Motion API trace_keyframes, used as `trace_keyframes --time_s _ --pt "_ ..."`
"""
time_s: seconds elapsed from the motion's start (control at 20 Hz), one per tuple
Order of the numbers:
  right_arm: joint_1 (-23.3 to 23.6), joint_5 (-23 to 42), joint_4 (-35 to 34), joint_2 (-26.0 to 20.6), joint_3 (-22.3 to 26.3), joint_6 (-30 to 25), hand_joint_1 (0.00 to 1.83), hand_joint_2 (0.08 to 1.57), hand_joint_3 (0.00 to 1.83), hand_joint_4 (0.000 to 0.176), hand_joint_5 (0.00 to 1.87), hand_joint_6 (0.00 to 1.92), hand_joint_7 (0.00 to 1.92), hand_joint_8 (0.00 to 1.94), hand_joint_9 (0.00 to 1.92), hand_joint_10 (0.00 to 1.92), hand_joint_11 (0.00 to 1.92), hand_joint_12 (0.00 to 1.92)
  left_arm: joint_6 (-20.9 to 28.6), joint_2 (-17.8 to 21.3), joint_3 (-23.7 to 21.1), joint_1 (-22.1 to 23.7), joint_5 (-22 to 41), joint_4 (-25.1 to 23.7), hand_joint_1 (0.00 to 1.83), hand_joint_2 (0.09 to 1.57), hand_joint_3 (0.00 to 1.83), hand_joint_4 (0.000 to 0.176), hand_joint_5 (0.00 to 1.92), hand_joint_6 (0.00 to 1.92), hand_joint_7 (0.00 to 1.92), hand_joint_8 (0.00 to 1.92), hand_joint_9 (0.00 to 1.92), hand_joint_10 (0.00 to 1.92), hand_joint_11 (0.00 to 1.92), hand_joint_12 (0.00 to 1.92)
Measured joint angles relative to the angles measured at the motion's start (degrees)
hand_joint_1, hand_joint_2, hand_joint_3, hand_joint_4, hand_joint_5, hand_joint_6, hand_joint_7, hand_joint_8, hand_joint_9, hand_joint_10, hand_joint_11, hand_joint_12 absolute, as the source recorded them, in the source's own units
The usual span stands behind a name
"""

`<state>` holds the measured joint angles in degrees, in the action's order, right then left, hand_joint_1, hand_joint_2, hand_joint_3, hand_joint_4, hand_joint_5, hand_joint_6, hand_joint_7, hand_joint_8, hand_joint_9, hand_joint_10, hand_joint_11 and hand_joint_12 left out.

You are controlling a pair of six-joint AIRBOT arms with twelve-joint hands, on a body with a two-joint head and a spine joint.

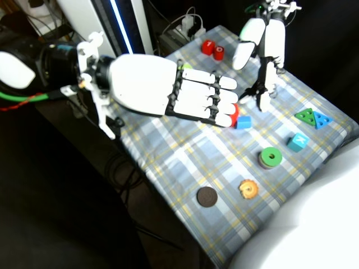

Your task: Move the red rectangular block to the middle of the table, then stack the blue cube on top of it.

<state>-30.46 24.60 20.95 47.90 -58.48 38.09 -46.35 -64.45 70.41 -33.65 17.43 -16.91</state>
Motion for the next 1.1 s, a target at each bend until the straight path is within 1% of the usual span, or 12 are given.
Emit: trace_keyframes --time_s 0.05,0.25,0.4,0.45,0.6,0.7,0.75,0.8,0.85,1.0,1.05,1.1 --pt "0.0 0.0 0.0 0.0 0.0 0.0 0.52 1.28 0.0 0.082 0.0 0.0 0.0 0.0 0.0 0.0 0.0 0.21 0.0 -0.7 0.6 0.0 -0.3 -0.2 0.0 1.53 0.0 0.018 0.0 0.0 0.08 0.0 0.25 0.55 0.07 1.59" --pt "0.0 0.0 0.0 0.0 0.0 0.0 0.53 1.26 0.0 0.056 0.0 0.0 0.0 0.0 0.0 0.0 0.0 0.29 0.1 -3.7 3.5 1.2 -3.7 -1.5 0.0 1.41 0.0 0.058 0.0 0.0 0.0 0.0 0.27 0.41 0.12 1.59" --pt "0.0 0.0 -0.2 0.1 -0.1 0.0 0.49 1.25 0.0 0.052 0.0 0.0 0.0 0.0 0.0 0.0 0.0 0.36 0.1 -4.7 4.6 1.9 -4.9 -1.7 0.0 1.4 0.0 0.096 0.0 0.0 0.0 0.0 0.01 0.08 0.0 1.25" --pt "-0.4 0.2 -0.5 0.1 -0.1 0.0 0.51 1.24 0.0 0.058 0.0 0.0 0.0 0.0 0.0 0.0 0.0 0.28 0.1 -4.7 4.6 1.9 -4.6 -1.5 0.0 1.38 0.0 0.011 0.0 0.0 0.0 0.0 0.0 0.03 0.0 1.08" --pt "-0.6 0.0 -0.5 0.1 -0.1 0.0 0.45 1.25 0.0 0.044 0.0 0.0 0.0 0.0 0.0 0.0 0.0 0.19 0.2 -1.8 2.5 1.7 0.1 1.7 0.0 1.3 0.0 0.0 0.0 0.0 0.0 0.0 0.0 0.0 0.0 0.08" --pt "-0.6 0.1 -0.6 0.1 -0.1 0.0 0.48 1.26 0.01 0.053 0.0 0.0 0.0 0.0 0.0 0.0 0.0 0.2 0.2 0.7 1.2 1.0 4.1 3.6 0.0 1.34 0.0 0.013 0.0 0.0 0.0 0.0 0.0 0.0 0.0 0.0" --pt "-0.6 0.0 -0.6 0.1 -0.1 0.0 0.52 1.26 0.0 0.055 0.0 0.0 0.0 0.0 0.01 0.0 0.0 0.26 -0.1 1.8 0.3 0.6 5.4 4.0 0.0 1.33 0.0 0.107 0.0 0.0 0.0 0.0 0.0 0.0 0.0 0.0" --pt "-0.6 0.0 -0.6 0.1 -0.1 0.0 0.51 1.26 0.0 0.058 0.0 0.0 0.0 0.0 0.0 0.0 0.0 0.26 -0.8 2.5 -0.6 0.5 5.9 4.5 0.0 1.33 0.0 0.12 0.0 0.0 0.0 0.0 0.0 0.0 0.0 0.0" --pt "-0.6 0.1 -0.6 0.1 -0.1 0.0 0.48 1.27 0.0 0.047 0.0 0.0 0.0 0.0 0.0 0.0 0.0 0.23 -1.9 3.4 -2.0 -0.1 7.8 5.5 0.0 1.33 0.0 0.153 0.0 0.0 0.0 0.0 0.0 0.0 0.0 0.0" --pt "-0.6 0.2 -0.6 0.3 -0.3 0.0 0.51 1.28 0.0 0.064 0.0 0.0 0.0 0.0 0.0 0.0 0.0 0.18 -3.6 5.1 -4.5 -1.4 12.3 7.4 0.0 1.45 0.04 0.13 0.0 0.0 0.0 0.0 0.0 0.0 0.0 0.0" --pt "-0.6 0.2 -0.6 0.8 -0.8 0.0 0.55 1.27 0.0 0.054 0.0 0.0 0.0 0.0 0.0 0.0 0.0 0.22 -4.7 5.9 -5.0 -1.8 13.5 8.4 0.0 1.44 0.04 0.151 0.0 0.0 0.0 0.0 0.0 0.0 0.0 0.0" --pt "-0.6 -0.1 -0.7 1.6 -1.7 0.0 0.6 1.23 0.0 0.07 0.0 0.0 0.0 0.0 0.01 0.0 0.0 0.35 -6.0 6.8 -5.7 -2.6 14.9 10.0 0.0 1.45 0.04 0.142 0.0 0.0 0.0 0.0 0.0 0.0 0.0 0.0"
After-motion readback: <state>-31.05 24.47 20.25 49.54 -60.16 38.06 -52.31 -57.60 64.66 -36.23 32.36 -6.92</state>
